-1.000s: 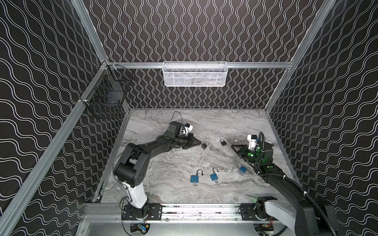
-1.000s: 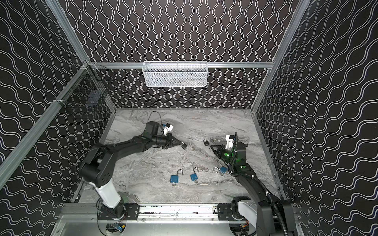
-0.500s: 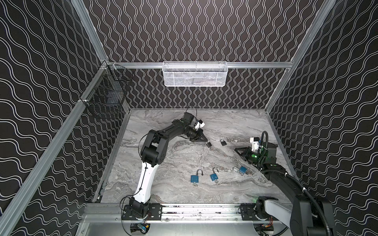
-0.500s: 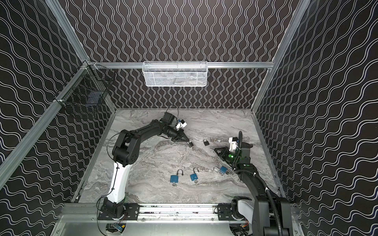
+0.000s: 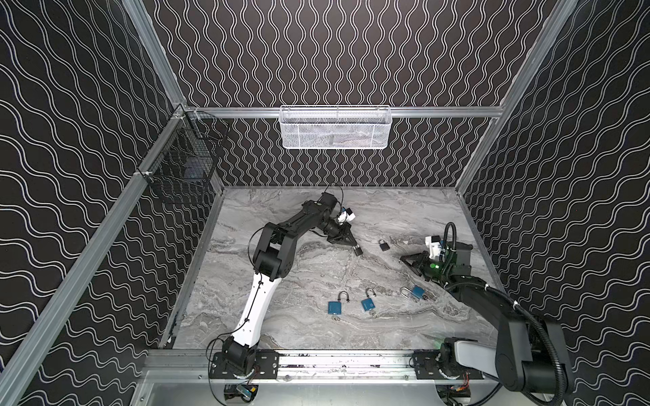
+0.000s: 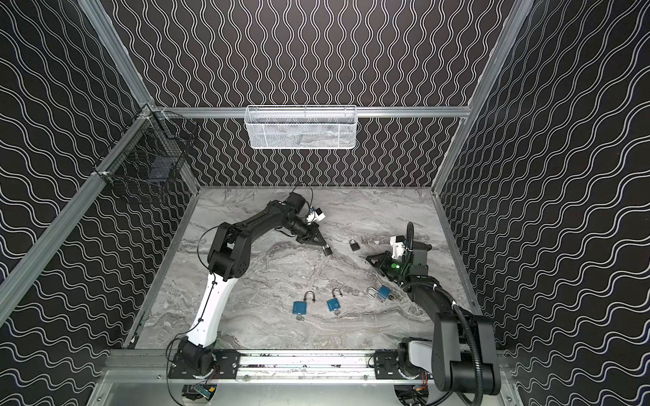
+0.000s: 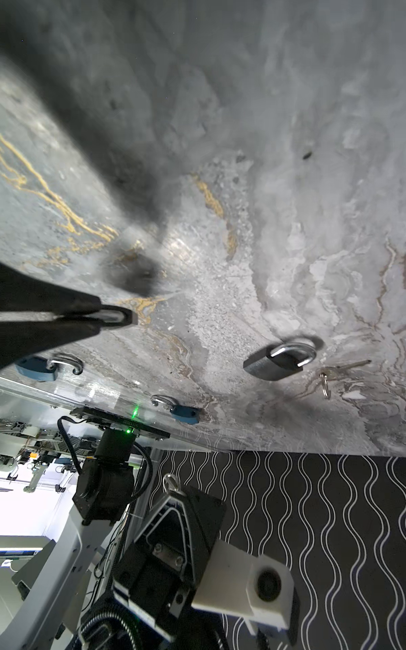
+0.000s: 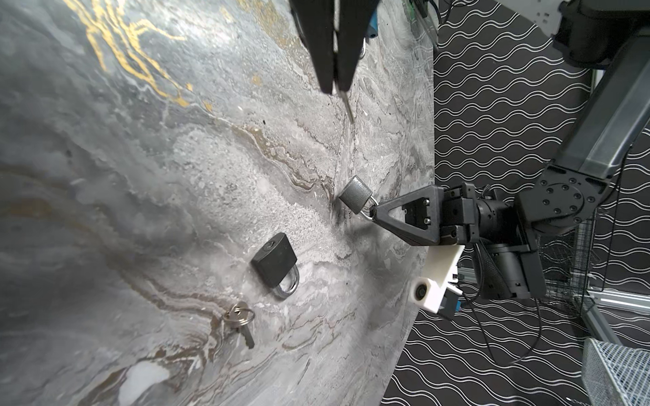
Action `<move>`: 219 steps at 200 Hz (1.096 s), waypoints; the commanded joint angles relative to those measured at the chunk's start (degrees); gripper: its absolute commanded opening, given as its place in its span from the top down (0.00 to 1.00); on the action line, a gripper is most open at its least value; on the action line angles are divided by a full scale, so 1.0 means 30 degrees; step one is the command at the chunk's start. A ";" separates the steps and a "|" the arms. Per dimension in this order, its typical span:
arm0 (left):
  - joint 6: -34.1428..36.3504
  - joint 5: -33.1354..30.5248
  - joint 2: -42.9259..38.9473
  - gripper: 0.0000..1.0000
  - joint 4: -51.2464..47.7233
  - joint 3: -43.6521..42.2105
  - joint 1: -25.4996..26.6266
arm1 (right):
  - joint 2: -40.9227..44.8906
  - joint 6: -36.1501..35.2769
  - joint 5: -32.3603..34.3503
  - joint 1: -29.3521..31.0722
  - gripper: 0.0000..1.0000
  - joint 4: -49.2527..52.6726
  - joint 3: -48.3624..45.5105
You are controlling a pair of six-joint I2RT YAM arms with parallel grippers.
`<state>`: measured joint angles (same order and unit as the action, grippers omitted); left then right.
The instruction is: Lock with the key
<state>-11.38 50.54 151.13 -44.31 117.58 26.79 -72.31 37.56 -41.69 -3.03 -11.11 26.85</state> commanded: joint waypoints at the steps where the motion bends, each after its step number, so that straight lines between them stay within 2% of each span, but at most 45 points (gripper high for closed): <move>1: 0.0991 -0.0103 0.0366 1.00 -0.0556 0.0729 -0.0040 | -0.0343 -0.0287 -0.0196 0.0005 1.00 -0.0801 0.0386; 75: 0.1099 -0.0305 0.2068 1.00 -0.1108 0.2901 -0.0050 | -0.1668 -0.0047 -0.0430 0.0173 1.00 -0.1670 0.0878; 120: -0.0077 -0.0249 0.2801 1.00 0.0021 0.3503 -0.0037 | -0.2331 -0.0065 -0.0038 0.0786 1.00 -0.1877 0.1199; 219: -0.2803 -0.0333 0.3262 0.70 0.3173 0.3752 -0.0104 | -0.4832 -0.0180 0.3392 0.3094 1.00 -0.1488 0.3157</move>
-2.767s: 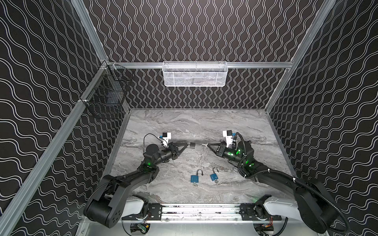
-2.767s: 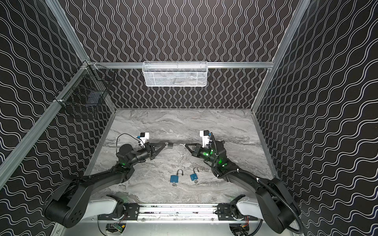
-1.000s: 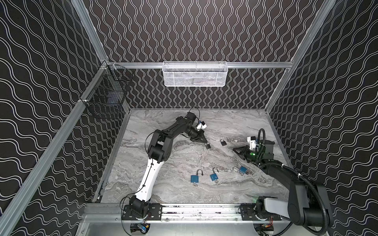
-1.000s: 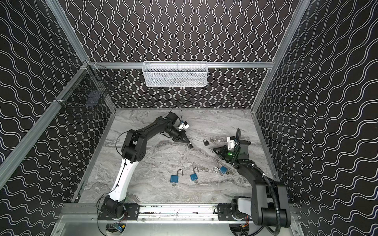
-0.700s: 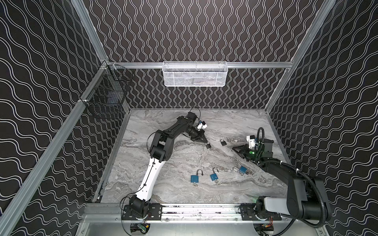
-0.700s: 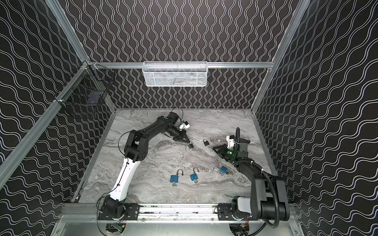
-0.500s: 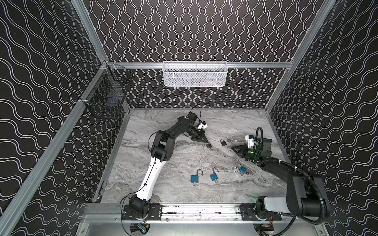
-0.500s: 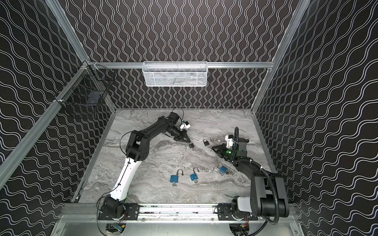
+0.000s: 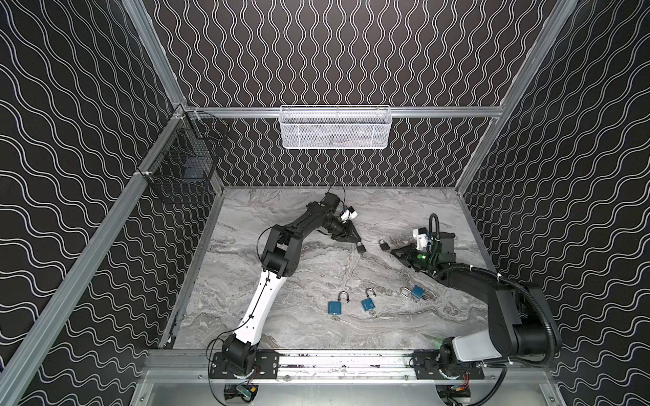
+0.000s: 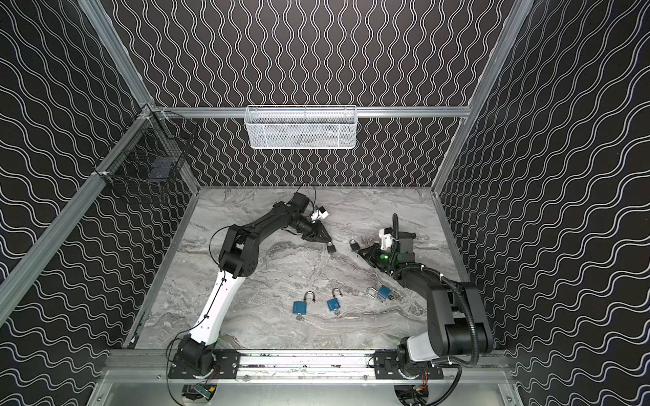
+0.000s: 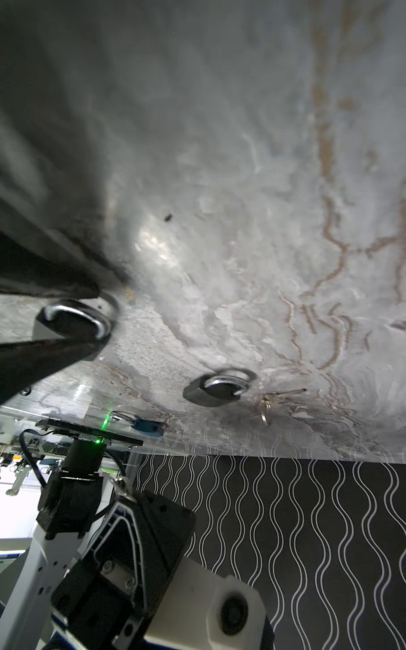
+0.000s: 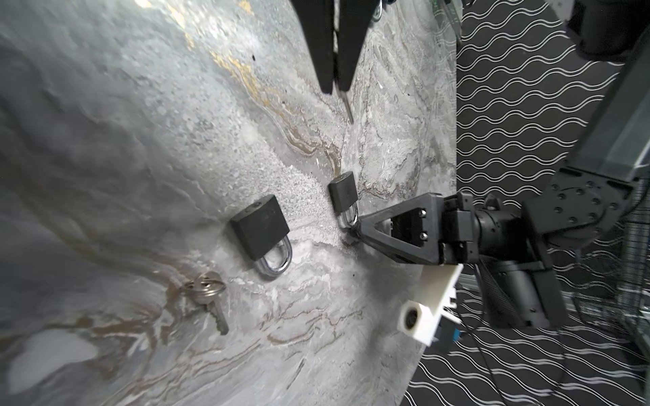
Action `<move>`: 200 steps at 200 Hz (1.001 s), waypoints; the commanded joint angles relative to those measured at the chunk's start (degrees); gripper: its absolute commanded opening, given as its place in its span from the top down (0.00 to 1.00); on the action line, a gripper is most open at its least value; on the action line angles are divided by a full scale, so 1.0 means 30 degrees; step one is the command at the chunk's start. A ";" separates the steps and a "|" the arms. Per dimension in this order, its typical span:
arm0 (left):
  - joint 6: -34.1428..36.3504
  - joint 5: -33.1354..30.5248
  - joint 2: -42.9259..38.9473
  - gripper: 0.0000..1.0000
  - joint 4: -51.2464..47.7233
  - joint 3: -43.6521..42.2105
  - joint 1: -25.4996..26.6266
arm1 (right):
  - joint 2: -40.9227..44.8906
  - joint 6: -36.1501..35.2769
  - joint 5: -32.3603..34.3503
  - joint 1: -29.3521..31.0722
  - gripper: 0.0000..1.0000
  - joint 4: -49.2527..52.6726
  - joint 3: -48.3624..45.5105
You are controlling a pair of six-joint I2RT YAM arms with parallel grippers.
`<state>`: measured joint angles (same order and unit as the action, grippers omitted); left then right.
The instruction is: Lock with the key
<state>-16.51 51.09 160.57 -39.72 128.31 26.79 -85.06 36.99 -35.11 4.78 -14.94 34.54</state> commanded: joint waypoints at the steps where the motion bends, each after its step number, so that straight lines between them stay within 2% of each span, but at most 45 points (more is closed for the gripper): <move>1: -0.1148 -0.0511 0.0117 0.68 0.1656 0.0192 -0.0122 | -0.0618 0.0006 0.1237 0.0535 1.00 -0.0224 0.0618; 5: -0.1289 -0.0531 0.0146 0.58 0.1711 0.0249 -0.0111 | -0.0717 0.0042 0.1391 0.0638 1.00 -0.0284 0.0709; 12: -0.1532 -0.0647 0.0148 0.52 0.1931 0.0254 -0.0187 | -0.0927 0.0084 0.1626 0.0811 1.00 -0.0315 0.0921; 35: -0.2190 -0.0693 -0.0333 0.44 0.2789 -0.0166 -0.0381 | -0.1924 0.0230 0.2533 0.1382 1.00 -0.0321 0.1723; 54: -0.2656 -0.0714 -0.1288 0.41 0.3750 -0.1054 -0.0646 | -0.2846 0.0412 0.3325 0.1887 1.00 -0.0286 0.2598; 77: -0.3257 -0.0756 -0.2889 0.32 0.4818 -0.2267 -0.1009 | -0.3967 0.0442 0.4126 0.2508 1.00 0.0139 0.4109; 90: -0.3536 -0.1059 -0.3963 0.29 0.5078 -0.3041 -0.1186 | -0.4632 0.0521 0.4523 0.2725 1.00 0.0484 0.4972; 103: -0.3520 -0.1488 -0.5360 0.20 0.4948 -0.3838 -0.1253 | -0.5268 0.0582 0.4800 0.2910 1.00 0.0791 0.5800; 122: -0.4036 -0.2202 -0.8020 0.12 0.5910 -0.6168 -0.1282 | -0.5922 0.0748 0.5268 0.3186 1.00 0.0935 0.6556; 131: -0.4442 -0.2380 -0.9319 0.04 0.6633 -0.7302 -0.1312 | -0.6218 0.0750 0.5361 0.3275 1.00 0.1040 0.6934; 149: -0.4965 -0.3149 -1.1744 0.02 0.7523 -0.9756 -0.1368 | -0.6694 0.0794 0.5455 0.3498 1.00 0.1181 0.7409; 175: -0.5102 -0.5651 -1.4975 0.02 0.7287 -1.2688 -0.1373 | -0.6971 0.0722 0.5911 0.3882 1.00 0.1401 0.7408; 200: -0.5382 -1.0188 -1.8603 0.01 0.7167 -1.5846 -0.1068 | -0.7064 0.1020 0.6200 0.4077 1.00 0.1043 0.7405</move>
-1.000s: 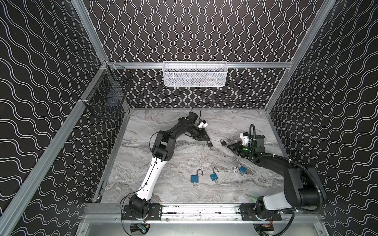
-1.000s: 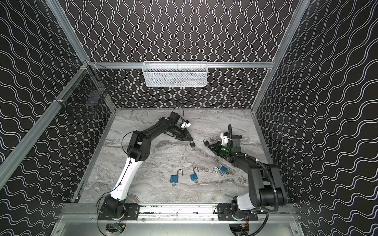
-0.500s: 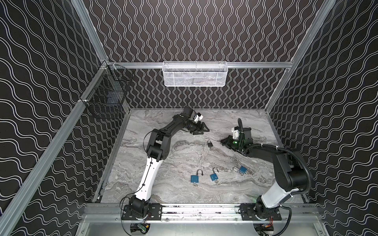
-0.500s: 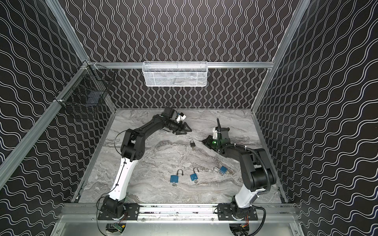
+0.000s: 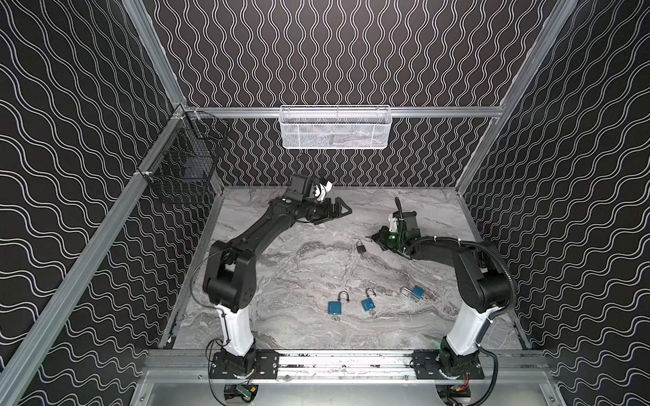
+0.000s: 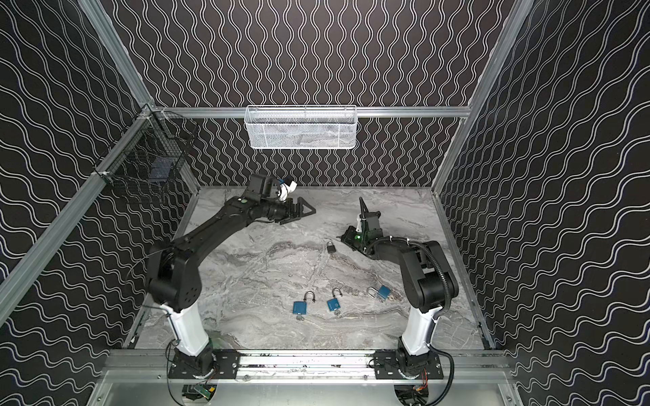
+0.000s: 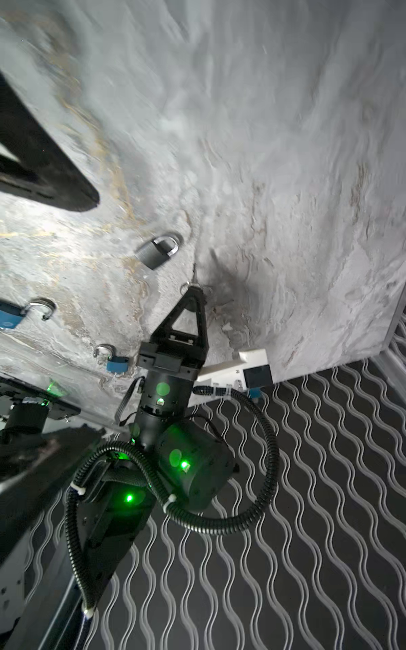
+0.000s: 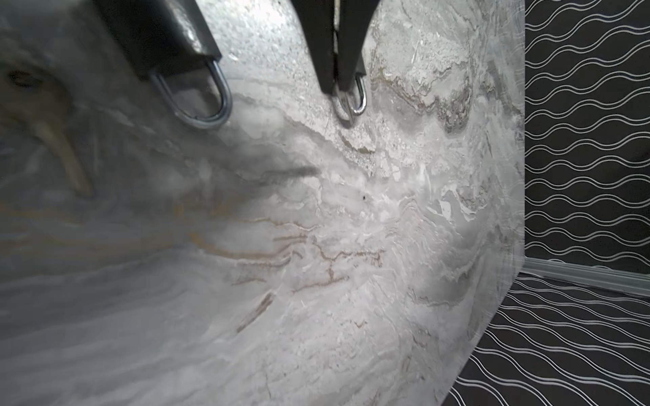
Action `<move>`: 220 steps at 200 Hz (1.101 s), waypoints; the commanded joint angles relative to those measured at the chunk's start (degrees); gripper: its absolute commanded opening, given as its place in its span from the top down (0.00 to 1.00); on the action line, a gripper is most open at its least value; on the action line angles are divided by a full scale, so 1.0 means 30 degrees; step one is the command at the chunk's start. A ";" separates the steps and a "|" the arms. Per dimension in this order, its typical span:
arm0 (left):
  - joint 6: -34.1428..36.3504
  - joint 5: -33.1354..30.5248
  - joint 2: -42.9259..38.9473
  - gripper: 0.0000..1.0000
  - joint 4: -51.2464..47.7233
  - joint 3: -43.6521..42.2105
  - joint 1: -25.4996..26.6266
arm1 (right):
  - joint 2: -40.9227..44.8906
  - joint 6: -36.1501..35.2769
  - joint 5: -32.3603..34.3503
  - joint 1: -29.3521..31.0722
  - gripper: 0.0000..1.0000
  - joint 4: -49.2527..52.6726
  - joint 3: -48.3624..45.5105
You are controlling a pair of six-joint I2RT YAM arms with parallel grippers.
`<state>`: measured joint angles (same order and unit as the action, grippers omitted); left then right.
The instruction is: Lock with the key
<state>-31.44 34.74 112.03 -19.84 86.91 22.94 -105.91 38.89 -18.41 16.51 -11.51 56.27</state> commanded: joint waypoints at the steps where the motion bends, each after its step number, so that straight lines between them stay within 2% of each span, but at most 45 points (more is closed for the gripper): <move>1: -0.0426 -0.4878 -0.2553 0.01 0.0528 -0.2165 0.0225 | -0.0130 0.0390 0.0632 0.0172 1.00 -0.0110 0.0151; 32: -0.1692 -0.7550 -0.6332 0.02 0.0924 -0.5963 0.0381 | -0.0403 0.0528 0.0788 0.0274 1.00 -0.0298 0.0165; 87: -0.3032 -0.9804 -1.1307 0.01 0.1541 -1.0502 0.0410 | -0.0806 0.0467 0.1002 0.0352 1.00 -0.0208 0.0147; 119: -0.2373 -1.1153 -1.3007 0.01 0.1070 -1.1070 0.0408 | -0.0820 0.0599 0.1143 0.0410 0.95 -0.0380 0.0128; 144: -0.1946 -1.1906 -1.3816 0.01 0.0771 -1.1274 0.0398 | -0.0734 0.0700 0.1158 0.0505 0.86 -0.0469 -0.0040; 207: -0.2096 -1.1815 -1.3935 0.01 0.0325 -1.1188 0.0385 | -0.0113 0.0828 0.1376 0.0763 0.80 -0.0678 -0.0837; 220: -0.2172 -1.1891 -1.3847 0.01 0.0309 -1.1225 0.0385 | 0.0195 0.0777 0.1471 0.0793 0.75 -0.0620 -0.1079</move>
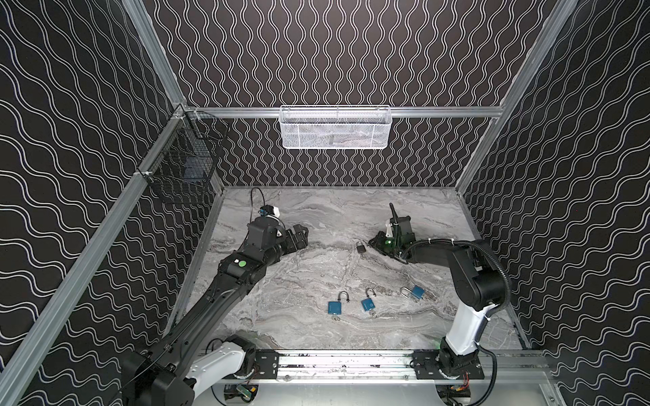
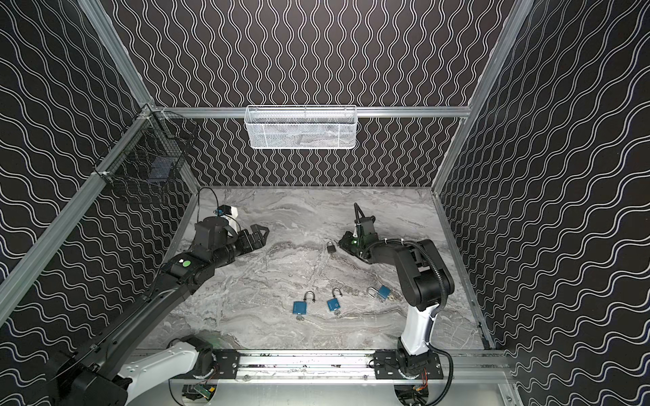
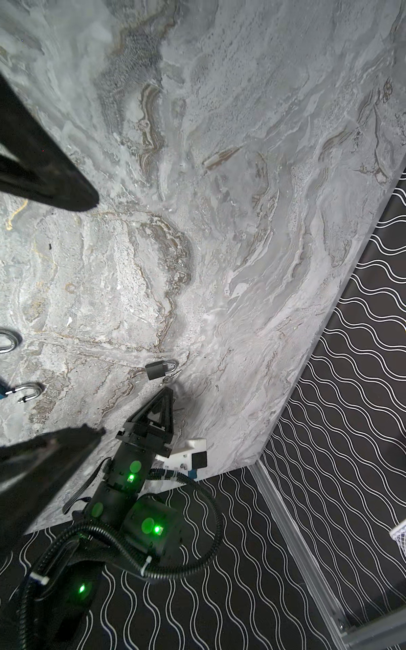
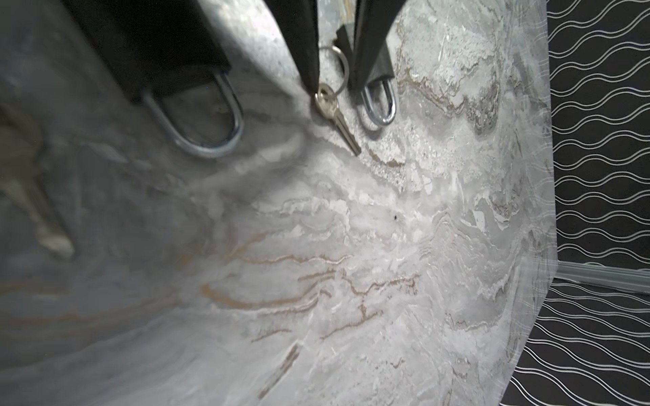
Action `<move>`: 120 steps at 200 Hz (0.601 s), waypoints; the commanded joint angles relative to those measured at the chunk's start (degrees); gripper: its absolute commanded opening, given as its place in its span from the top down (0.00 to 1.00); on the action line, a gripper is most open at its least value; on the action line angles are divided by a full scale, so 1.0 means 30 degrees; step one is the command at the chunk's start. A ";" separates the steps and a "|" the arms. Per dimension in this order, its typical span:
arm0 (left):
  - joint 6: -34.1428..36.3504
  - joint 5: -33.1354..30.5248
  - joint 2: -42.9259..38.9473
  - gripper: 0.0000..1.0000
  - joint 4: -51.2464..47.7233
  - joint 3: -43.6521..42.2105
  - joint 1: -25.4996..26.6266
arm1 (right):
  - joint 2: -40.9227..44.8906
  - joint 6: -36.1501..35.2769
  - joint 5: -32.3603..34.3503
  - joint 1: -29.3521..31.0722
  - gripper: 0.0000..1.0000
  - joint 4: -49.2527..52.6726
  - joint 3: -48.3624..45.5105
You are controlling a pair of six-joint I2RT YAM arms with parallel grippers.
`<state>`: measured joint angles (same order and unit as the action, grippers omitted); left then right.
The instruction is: Lock with the key
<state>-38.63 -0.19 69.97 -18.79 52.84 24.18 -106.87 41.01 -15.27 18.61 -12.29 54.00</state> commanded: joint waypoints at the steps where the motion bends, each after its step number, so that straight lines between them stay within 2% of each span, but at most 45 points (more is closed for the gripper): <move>1: 0.0223 -0.0254 0.0171 0.01 -0.0010 0.0123 -0.0032 | 0.0565 0.0070 0.0427 0.0094 0.74 -0.0327 -0.0327; 36: 0.0148 -0.0156 0.0388 0.01 -0.0010 -0.0013 -0.0032 | 0.1865 -0.0229 0.0753 0.0179 0.63 0.0124 -0.0974; 95: 0.0678 -0.0745 0.0221 0.01 -0.1124 -0.0286 -0.0020 | 0.5813 -0.1109 0.1591 0.0449 0.33 0.2733 -0.2172; 99: 0.0614 -0.0796 0.0108 0.01 -0.1143 -0.0410 -0.0033 | 0.6260 -0.1190 0.1720 0.0487 0.21 0.3118 -0.2304; 108: 0.0533 -0.0915 -0.0163 0.02 -0.1204 -0.0597 -0.0034 | 0.6994 -0.1332 0.1976 0.0520 0.16 0.3770 -0.2502; 111: 0.0557 -0.0932 -0.0241 0.01 -0.1215 -0.0658 -0.0034 | 0.7359 -0.1385 0.2060 0.0532 0.09 0.4037 -0.2618; 120: 0.0457 -0.0981 -0.0472 0.02 -0.1313 -0.0850 -0.0036 | 0.8253 -0.1538 0.2311 0.0566 0.02 0.4717 -0.2954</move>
<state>-37.39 -1.63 69.84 -22.57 51.35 24.16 -87.15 38.04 -11.27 19.97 -4.95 46.78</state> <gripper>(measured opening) 0.986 0.903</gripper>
